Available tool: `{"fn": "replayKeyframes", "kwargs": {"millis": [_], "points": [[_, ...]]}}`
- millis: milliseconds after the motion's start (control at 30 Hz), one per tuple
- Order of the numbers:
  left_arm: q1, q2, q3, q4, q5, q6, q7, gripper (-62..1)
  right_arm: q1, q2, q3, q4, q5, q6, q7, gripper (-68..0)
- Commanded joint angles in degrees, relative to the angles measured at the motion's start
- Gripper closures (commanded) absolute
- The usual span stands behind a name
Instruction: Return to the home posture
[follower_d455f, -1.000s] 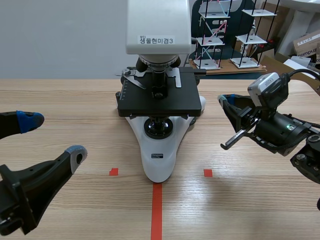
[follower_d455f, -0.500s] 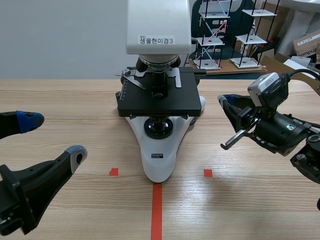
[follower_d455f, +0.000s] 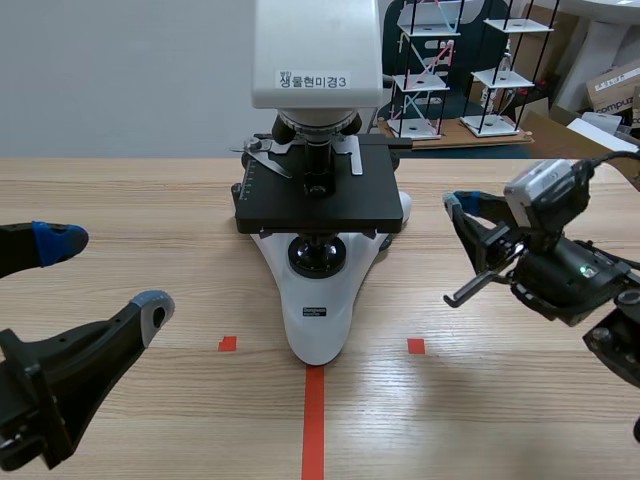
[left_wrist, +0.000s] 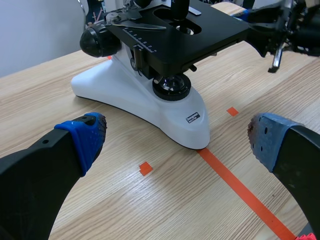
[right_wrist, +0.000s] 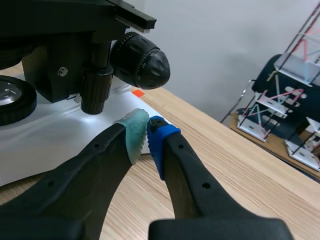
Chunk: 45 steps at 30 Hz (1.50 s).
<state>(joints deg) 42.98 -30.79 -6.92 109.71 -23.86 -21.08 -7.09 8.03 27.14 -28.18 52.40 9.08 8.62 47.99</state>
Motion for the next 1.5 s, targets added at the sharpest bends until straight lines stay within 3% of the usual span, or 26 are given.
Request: {"fn": "replayKeyframes", "kwargs": {"millis": [0,133,167,267,333,433,600,700,867,967,1467], "points": [[-0.2,0.3,-0.2,0.6,-0.4,0.0,-0.8,-59.8,-2.3,0.2,1.6,1.8,0.5,-0.7,0.6,-6.7],[-0.2,0.3,-0.2,0.6,-0.4,0.0,-0.8,-59.8,-8.9,0.2,5.7,6.7,0.6,-0.7,-0.2,-9.9],[-0.2,0.3,-0.2,0.6,-0.4,0.0,-0.8,-59.8,-10.8,0.2,7.0,8.6,1.2,-0.7,-0.3,-13.8],[-0.2,0.3,-0.2,0.6,-0.4,0.0,-0.8,-59.8,-16.8,0.2,11.4,15.6,5.3,-0.6,-1.3,-34.2],[-0.2,0.3,-0.2,0.6,-0.4,0.0,-0.8,-59.8,-20.9,0.2,14.3,21.7,7.7,0.0,-4.7,-42.0],[-0.2,0.3,-0.2,0.6,-0.4,0.0,-0.8,-59.8,-26.7,0.2,17.4,30.4,8.1,0.3,-10.3,-45.4],[-0.2,0.3,-0.2,0.6,-0.4,0.0,-0.8,-59.8,-35.4,-1.0,20.5,42.7,7.9,2.1,-18.1,-56.6],[-0.2,0.3,-0.2,0.6,-0.4,0.0,-0.8,-59.8,-39.6,-2.3,21.6,47.8,7.6,4.3,-22.1,-58.3],[-0.2,0.3,-0.2,0.6,-0.4,0.0,-0.8,-59.8,-45.2,-4.3,23.5,53.1,7.5,4.8,-25.2,-58.3],[-0.2,0.3,-0.2,0.6,-0.4,0.0,-0.8,-59.8,-47.3,-4.8,24.5,55.3,4.7,4.9,-26.2,-58.2],[-0.2,0.3,-0.2,0.6,-0.4,0.0,-0.8,-59.8,-48.3,-4.8,24.5,56.4,2.9,4.7,-26.3,-58.2]]}}
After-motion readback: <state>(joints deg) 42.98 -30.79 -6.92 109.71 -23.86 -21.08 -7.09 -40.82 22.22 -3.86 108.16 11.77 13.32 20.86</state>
